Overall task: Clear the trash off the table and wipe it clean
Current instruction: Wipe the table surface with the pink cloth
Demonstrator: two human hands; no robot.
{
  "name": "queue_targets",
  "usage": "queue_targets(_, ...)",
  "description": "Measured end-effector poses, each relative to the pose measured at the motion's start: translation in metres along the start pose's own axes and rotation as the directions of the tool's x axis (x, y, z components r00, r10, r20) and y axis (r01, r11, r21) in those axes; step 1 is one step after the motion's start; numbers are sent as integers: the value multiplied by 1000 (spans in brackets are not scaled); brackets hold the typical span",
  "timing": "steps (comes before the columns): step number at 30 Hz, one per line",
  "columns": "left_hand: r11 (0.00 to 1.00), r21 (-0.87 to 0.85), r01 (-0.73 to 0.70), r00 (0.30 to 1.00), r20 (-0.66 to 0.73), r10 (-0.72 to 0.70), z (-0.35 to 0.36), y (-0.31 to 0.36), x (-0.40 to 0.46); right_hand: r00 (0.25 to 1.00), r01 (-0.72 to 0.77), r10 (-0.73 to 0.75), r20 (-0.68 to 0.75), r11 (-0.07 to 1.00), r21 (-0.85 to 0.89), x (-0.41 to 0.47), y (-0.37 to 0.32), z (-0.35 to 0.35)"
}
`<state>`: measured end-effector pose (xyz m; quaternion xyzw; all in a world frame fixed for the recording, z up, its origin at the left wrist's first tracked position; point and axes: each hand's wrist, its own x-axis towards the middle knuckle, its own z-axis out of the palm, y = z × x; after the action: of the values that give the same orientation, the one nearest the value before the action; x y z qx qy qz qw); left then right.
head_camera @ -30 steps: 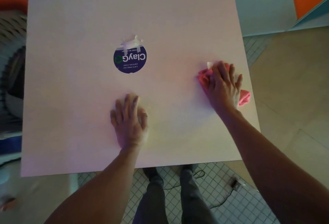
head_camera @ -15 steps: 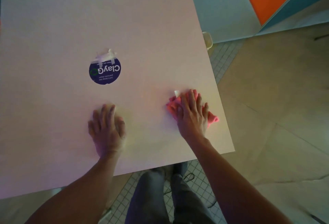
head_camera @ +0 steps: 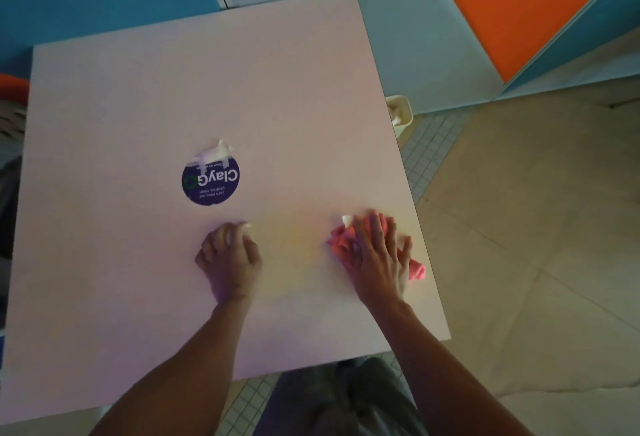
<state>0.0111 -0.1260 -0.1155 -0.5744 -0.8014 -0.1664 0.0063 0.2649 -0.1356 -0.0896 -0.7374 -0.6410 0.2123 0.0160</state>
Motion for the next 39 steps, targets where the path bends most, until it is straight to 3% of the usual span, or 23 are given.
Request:
queue_targets(3,998,-47,-34,999,20,35,14,50,27,997,-52,53,-56,998,33,23,0,-2)
queue_targets(7,1000,9,-3,999,51,3,36,94,35,992,-89,92,-91,995,41,41,0,-3)
queue_targets(17,996,92,22,999,25,-24,45,102,32,980,-184,192,-54,974,131,103,8,-34)
queue_targets(27,991,125,56,996,68,-65,39,108,35,981,-63,115,-159,953,298,174,35,-65)
queue_targets(39,989,143,46,998,26,-50,38,106,34,984,50,3,-178,956,289,175,11,-85)
